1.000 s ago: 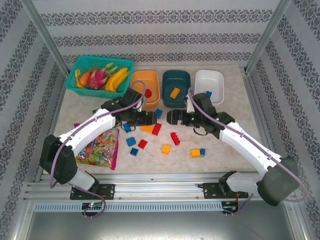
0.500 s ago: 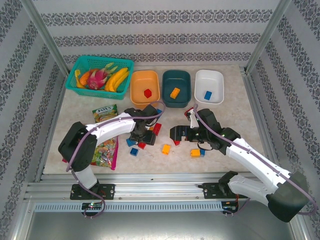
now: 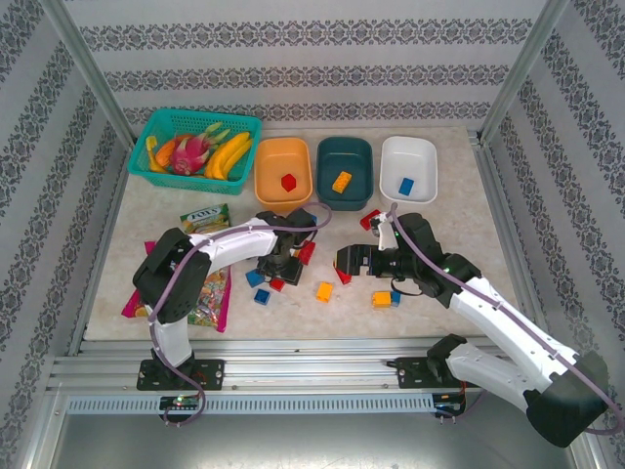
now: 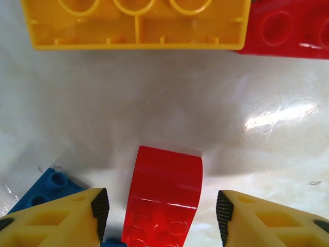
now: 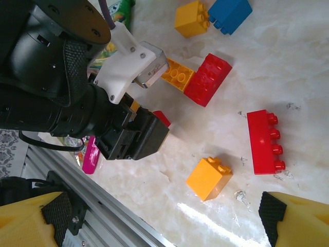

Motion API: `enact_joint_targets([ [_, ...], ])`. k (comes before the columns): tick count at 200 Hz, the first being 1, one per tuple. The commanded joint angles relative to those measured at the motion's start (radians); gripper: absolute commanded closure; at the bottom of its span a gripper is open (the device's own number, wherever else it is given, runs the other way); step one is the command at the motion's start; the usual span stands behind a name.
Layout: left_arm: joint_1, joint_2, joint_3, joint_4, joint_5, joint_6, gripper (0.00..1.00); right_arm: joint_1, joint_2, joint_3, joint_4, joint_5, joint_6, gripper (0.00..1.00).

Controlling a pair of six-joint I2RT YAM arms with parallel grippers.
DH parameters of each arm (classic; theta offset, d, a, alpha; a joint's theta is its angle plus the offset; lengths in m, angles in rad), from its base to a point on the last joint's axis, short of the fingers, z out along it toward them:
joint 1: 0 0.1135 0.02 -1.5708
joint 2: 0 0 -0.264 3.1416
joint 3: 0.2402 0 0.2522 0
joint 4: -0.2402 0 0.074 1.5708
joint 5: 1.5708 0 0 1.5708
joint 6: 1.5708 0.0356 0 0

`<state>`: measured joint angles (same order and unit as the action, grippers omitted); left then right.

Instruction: Sort the legos into containers by color

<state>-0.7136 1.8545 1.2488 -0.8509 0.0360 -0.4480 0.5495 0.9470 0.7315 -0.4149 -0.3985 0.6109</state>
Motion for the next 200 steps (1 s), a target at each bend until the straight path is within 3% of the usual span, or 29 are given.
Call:
enact_joint_targets([
  [1,-0.013,0.022,0.000,-0.024,-0.015,0.022,0.43,-0.013,-0.004,-0.003,-0.007,-0.021,0.010,0.04],
  [56,-0.020,0.038,-0.036,0.003,0.022,0.002,0.53,-0.020,0.016,0.006,0.000,-0.031,0.010,0.04],
  [78,-0.027,0.045,-0.040,0.003,0.007,0.002,0.54,-0.022,0.028,0.009,0.006,-0.032,0.008,0.05],
  [108,-0.029,0.034,-0.026,0.005,-0.011,0.000,0.65,-0.027,0.040,0.027,0.011,-0.032,0.008,0.05],
  [136,-0.023,-0.028,0.030,-0.033,-0.044,-0.034,0.69,-0.043,0.037,0.067,0.012,-0.027,0.014,0.06],
  [168,0.049,-0.099,0.179,-0.097,-0.031,-0.061,0.71,-0.066,0.018,0.134,0.066,0.006,0.030,0.06],
  [200,0.151,-0.056,0.358,-0.136,0.007,-0.037,0.72,-0.071,0.012,0.127,0.257,0.072,0.072,0.04],
])
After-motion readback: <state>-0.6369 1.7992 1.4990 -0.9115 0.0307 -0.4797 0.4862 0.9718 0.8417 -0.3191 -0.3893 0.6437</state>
